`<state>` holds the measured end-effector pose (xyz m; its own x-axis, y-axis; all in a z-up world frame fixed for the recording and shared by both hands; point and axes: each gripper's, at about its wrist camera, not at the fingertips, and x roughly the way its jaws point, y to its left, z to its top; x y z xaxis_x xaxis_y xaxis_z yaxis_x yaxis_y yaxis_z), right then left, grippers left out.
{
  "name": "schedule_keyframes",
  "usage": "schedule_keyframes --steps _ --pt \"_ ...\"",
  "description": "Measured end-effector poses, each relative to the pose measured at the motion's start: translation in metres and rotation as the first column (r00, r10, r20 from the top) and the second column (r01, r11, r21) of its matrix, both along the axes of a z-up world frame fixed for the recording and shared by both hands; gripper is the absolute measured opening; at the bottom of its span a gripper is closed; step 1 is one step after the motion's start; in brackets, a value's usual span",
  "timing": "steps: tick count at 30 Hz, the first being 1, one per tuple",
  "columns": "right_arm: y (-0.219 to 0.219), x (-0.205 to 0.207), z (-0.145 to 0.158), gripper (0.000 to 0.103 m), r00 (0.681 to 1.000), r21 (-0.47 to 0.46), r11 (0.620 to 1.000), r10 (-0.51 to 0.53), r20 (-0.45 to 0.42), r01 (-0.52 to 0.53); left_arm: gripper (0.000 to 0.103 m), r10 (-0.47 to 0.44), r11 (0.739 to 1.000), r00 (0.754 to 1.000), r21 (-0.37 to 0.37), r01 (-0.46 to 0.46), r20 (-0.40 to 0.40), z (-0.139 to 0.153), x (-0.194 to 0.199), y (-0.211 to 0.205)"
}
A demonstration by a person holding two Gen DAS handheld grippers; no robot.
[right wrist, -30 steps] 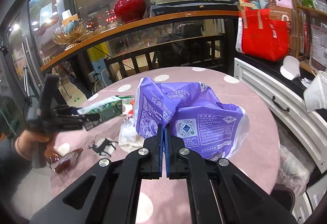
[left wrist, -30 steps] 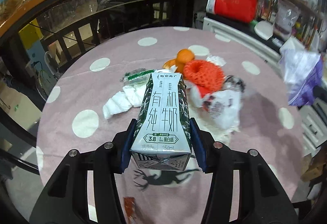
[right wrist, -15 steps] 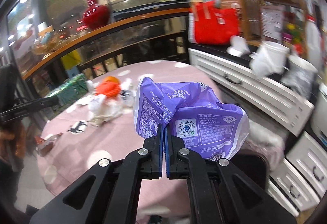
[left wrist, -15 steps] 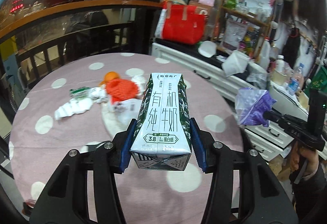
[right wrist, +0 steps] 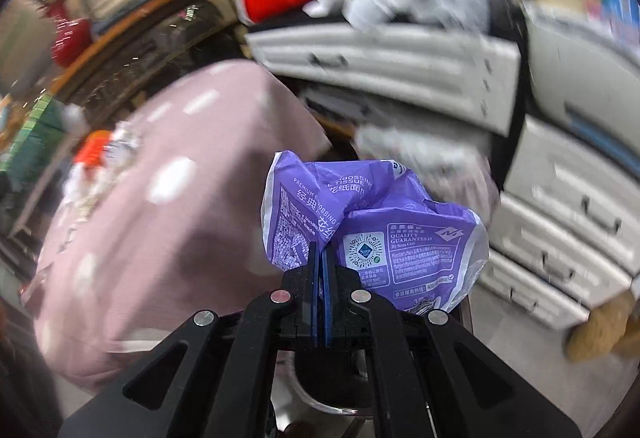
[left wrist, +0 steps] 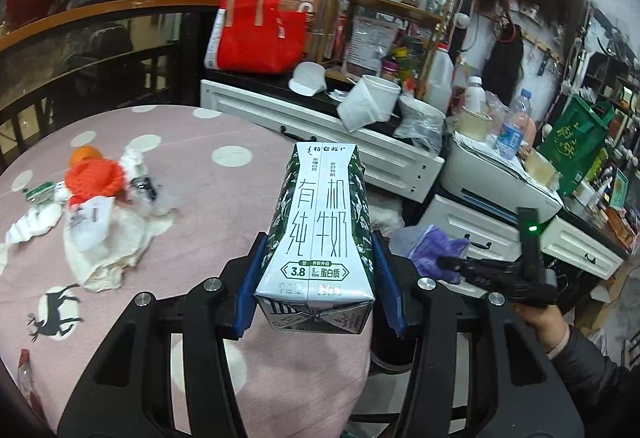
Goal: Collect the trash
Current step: 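Carry the purple bag and milk carton over the black trash bin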
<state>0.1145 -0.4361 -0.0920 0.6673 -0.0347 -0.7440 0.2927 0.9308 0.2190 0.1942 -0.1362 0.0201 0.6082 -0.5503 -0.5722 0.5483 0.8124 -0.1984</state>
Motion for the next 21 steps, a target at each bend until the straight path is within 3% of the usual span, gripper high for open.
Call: schedule_keyframes --steps 3,7,10,11,12,14,21 --pt "-0.019 0.006 -0.038 0.003 0.995 0.072 0.996 -0.050 -0.085 0.056 0.051 -0.040 0.999 0.999 0.007 0.040 -0.009 -0.006 0.001 -0.022" --pt "-0.034 0.010 -0.077 0.003 0.981 0.097 0.989 -0.094 -0.167 0.112 0.051 -0.103 0.994 0.994 0.033 0.103 -0.027 -0.016 0.001 -0.056" --pt "-0.042 0.011 -0.105 0.006 0.973 0.186 0.975 -0.079 -0.217 0.121 0.051 -0.146 0.987 0.988 0.053 0.149 -0.043 -0.026 -0.001 -0.082" --pt "-0.041 0.010 -0.114 0.013 0.968 0.197 0.972 -0.077 -0.239 0.126 0.051 -0.159 0.985 0.986 0.058 0.161 -0.051 -0.030 -0.001 -0.089" --pt "-0.041 0.009 -0.118 0.028 0.965 0.195 0.972 -0.079 -0.248 0.130 0.051 -0.171 0.982 0.983 0.064 0.175 -0.061 -0.034 -0.001 -0.097" --pt "-0.040 0.003 -0.121 0.051 0.963 0.188 0.970 -0.107 -0.247 0.156 0.051 -0.193 0.977 0.978 0.073 0.199 -0.081 -0.043 -0.002 -0.112" --pt "-0.056 -0.022 -0.090 0.051 0.968 0.194 0.955 -0.198 -0.154 0.226 0.051 -0.243 0.961 0.960 0.101 0.258 -0.141 -0.073 -0.006 -0.147"
